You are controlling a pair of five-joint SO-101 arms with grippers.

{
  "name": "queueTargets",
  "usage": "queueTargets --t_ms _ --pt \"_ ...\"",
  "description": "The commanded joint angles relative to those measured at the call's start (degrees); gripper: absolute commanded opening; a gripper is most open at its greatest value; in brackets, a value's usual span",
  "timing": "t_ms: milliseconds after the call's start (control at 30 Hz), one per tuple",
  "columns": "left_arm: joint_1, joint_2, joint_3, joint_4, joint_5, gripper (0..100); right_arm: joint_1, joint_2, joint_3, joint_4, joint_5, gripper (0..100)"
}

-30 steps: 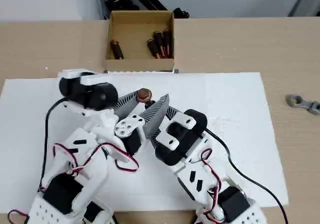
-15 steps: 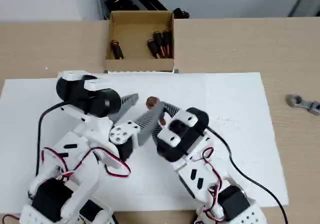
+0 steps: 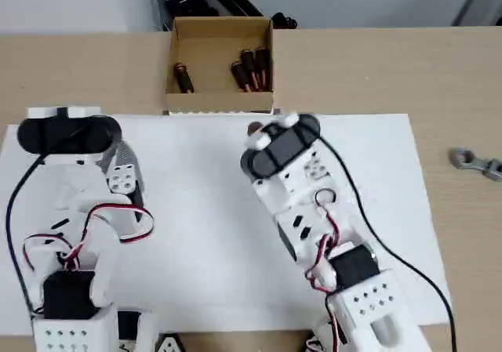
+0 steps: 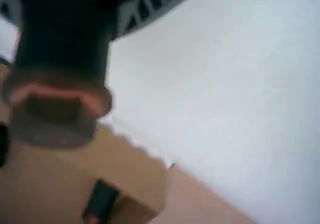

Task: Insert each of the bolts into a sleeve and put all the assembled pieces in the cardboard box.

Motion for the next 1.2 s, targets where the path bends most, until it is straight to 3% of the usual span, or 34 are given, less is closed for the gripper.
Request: queueTargets --t_ms 0,300,967,1167 --pt "-1.85 -0.79 2.33 -0.26 -2.64 1 3.30 7.43 -10.46 -3.47 -1.14 0.2" --pt "-2.55 -0.79 7.43 -6.42 -2.81 1 5.85 34.33 -34.90 -3.56 -1.32 0.2" --pt "-2.99 -0.53 11.21 -6.07 -2.81 1 6.64 99.82 -91.16 -6.29 -1.32 0.2" --pt "-2.99 -0.35 11.38 -5.98 -2.81 1 7.78 113.63 -104.26 -6.11 -1.32 0.4"
